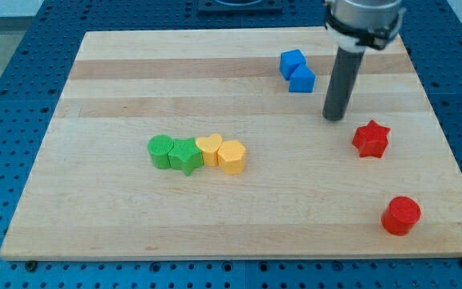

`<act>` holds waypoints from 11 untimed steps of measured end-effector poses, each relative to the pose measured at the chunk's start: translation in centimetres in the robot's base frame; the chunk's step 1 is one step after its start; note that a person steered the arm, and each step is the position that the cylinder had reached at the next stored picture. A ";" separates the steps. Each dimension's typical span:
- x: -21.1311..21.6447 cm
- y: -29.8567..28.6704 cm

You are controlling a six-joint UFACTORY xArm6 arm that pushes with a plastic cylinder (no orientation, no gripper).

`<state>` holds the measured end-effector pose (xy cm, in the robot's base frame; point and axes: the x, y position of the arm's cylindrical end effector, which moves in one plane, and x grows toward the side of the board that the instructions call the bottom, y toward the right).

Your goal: Move the red star towards the red circle

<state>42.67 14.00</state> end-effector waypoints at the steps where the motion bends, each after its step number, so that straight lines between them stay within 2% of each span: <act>1: 0.2 0.0; 2: 1.5 1.3; 3: -1.9 1.3; 4: -1.2 1.8; 6: 12.1 5.5; 8: 12.2 5.5; 9: 9.1 4.7; 10: 5.3 7.1; 11: 5.4 9.2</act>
